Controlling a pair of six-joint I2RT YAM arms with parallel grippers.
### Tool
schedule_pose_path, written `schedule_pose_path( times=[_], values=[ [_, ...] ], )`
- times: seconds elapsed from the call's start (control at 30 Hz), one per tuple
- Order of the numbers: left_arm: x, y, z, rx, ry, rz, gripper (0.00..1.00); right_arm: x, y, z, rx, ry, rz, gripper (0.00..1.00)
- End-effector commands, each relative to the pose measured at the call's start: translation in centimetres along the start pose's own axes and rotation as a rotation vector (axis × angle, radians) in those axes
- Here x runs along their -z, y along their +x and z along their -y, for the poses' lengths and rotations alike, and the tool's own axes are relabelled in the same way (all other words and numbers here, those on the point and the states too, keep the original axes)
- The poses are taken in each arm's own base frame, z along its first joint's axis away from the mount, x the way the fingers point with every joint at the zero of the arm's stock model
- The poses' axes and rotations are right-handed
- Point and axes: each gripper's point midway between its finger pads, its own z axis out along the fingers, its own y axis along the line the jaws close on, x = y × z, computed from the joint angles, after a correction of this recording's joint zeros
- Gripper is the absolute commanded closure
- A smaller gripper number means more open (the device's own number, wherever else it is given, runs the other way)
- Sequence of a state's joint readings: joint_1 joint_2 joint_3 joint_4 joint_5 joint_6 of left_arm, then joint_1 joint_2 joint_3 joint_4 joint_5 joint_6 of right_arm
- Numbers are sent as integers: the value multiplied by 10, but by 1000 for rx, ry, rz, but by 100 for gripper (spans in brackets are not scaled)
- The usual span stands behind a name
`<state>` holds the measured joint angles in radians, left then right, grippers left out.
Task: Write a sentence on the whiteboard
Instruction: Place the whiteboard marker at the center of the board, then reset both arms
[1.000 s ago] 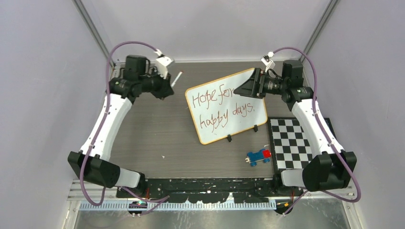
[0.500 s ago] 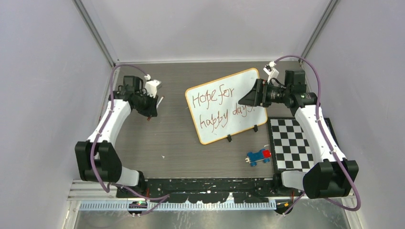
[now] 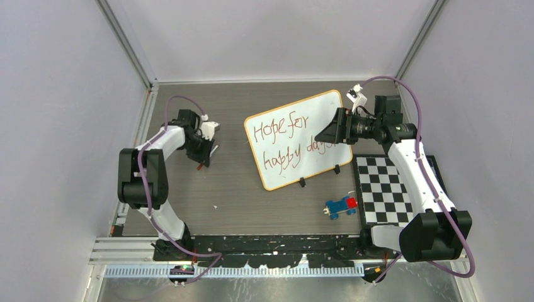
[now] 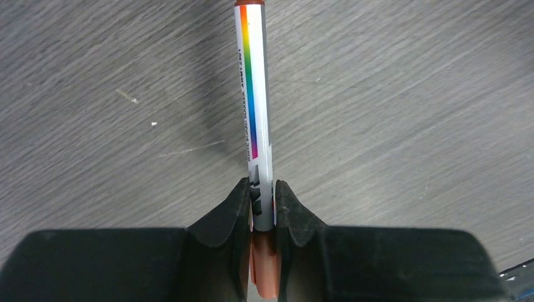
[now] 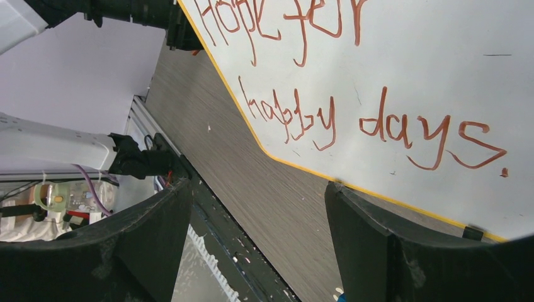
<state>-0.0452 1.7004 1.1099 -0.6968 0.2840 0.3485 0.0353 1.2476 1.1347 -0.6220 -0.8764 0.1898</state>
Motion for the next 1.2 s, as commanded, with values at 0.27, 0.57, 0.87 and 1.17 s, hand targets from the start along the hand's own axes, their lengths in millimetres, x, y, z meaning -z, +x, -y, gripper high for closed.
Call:
schedule_pose_path(
  times=[0.27, 0.57, 0.87, 1.17],
  values=[
    [-23, 10, -12, -25, -11, -49, 77, 4, -5, -3, 41, -5, 25, 19],
    [-19, 15, -9, -29, -1, -72, 63, 5, -6, -6, 46, -16, 25, 19],
    [4, -3, -3, -15, 5, -19, 46, 13, -14, -10, 76, 16, 30, 17],
    [71, -55, 9, -10, 53, 135, 0, 57, -52, 9, 134, 169, 119, 6]
  ],
)
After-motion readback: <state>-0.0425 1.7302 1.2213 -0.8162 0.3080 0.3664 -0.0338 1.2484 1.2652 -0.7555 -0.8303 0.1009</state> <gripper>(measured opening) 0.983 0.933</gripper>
